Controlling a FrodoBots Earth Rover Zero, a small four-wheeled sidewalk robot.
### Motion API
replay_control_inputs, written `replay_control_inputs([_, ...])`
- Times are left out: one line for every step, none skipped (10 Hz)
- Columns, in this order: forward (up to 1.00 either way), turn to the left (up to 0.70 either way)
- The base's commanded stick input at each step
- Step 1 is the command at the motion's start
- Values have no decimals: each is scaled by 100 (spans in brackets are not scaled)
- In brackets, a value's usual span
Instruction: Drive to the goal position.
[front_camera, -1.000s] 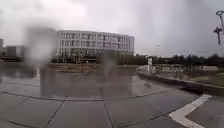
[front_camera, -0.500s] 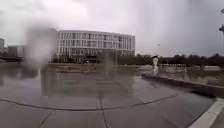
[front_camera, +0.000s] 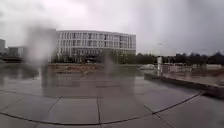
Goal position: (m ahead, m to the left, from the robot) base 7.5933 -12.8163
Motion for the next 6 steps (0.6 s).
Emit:
replay_control_inputs([70,0])
replay_control_inputs([70,0])
replay_control_inputs([70,0])
replay_control_inputs([70,0])
replay_control_inputs([70,0])
replay_control_inputs([70,0])
